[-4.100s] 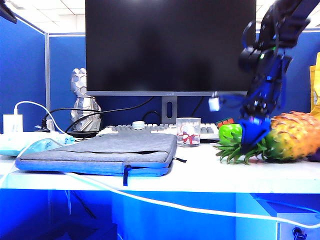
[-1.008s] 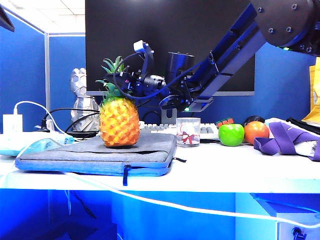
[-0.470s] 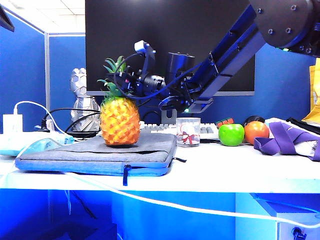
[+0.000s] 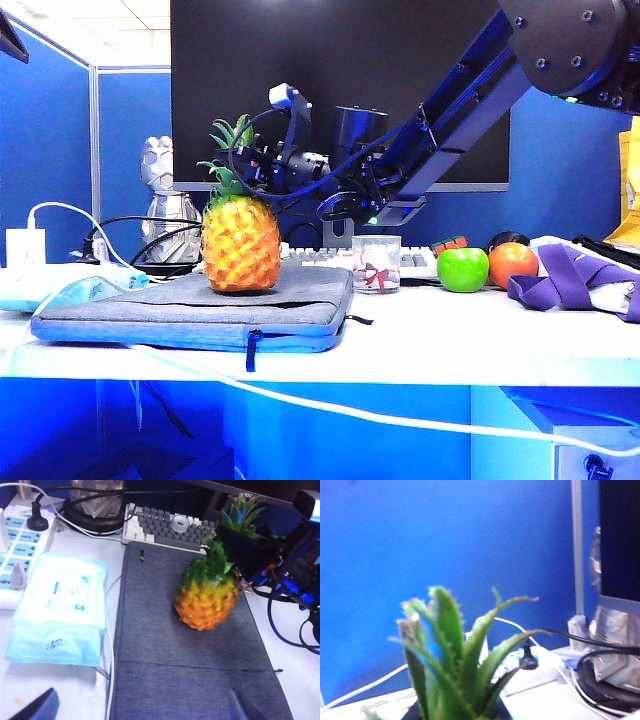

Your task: Pick up the pineapple and place it above the gray bag.

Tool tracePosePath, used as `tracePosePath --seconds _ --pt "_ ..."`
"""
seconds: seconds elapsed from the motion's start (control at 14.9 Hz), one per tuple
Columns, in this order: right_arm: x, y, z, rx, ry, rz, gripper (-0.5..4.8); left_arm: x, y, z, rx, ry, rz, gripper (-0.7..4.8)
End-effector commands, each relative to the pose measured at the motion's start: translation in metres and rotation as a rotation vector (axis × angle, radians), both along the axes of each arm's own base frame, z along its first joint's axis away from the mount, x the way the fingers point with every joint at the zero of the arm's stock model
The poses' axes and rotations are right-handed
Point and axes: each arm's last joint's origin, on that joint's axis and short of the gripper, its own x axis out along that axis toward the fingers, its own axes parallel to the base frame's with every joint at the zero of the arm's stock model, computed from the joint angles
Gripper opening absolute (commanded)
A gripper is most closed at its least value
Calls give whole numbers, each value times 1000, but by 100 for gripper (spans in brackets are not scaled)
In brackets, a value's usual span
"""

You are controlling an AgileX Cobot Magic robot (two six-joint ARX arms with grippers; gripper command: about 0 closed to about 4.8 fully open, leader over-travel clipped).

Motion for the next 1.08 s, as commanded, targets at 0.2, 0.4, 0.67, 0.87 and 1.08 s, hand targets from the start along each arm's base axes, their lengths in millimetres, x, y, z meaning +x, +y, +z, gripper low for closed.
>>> tracePosePath --seconds 0.2,0.4,0.67,0.87,1.08 --pt "0 0 6 13 14 -8 479 0 0 1 0 -9 -2 479" --pt "-2 1 8 10 31 49 479 0 0 1 0 -9 -1 479" --pt "-4 1 8 2 116 176 479 0 0 1 -9 -6 -3 479" --pt "-4 0 9 -33 167 211 479 -1 -1 0 -26 2 -21 479" --pt "0 -5 5 -78 232 241 479 -1 -1 0 -26 2 -21 479"
